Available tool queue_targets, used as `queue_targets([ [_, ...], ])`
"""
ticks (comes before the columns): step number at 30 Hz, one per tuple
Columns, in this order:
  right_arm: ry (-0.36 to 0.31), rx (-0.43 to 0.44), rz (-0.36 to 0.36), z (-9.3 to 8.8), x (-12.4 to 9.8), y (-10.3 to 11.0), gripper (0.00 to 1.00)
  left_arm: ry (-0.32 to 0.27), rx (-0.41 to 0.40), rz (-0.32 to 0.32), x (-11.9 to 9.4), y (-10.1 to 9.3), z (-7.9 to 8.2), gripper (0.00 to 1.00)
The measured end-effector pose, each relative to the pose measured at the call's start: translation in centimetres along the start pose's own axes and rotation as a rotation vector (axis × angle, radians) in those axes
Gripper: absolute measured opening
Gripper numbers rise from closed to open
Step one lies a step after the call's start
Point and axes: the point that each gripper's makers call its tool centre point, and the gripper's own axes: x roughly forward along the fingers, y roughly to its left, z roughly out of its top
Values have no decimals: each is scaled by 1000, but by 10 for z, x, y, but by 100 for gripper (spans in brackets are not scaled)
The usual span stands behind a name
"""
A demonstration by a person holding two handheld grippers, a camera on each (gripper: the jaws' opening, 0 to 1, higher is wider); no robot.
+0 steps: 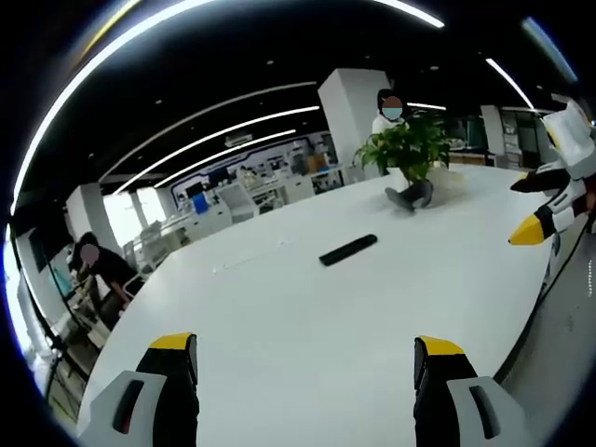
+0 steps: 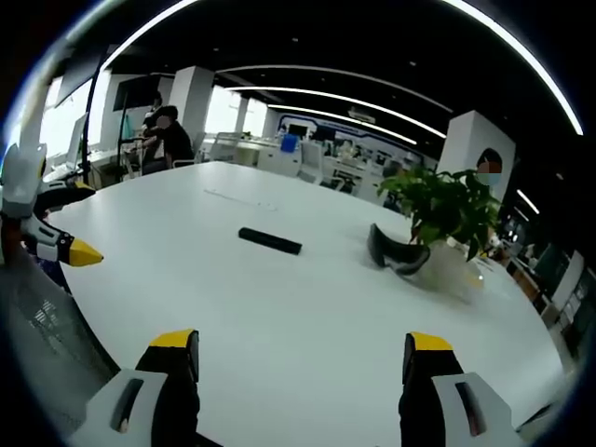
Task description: Press the specified remote control buttons in sequence, fully releasing each button before pressing the next.
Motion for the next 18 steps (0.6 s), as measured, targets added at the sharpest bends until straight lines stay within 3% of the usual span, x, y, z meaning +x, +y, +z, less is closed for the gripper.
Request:
queue_targets([
  [18,0,-10,6,1,0,2,89,43,25,3,2,0,-8,100],
])
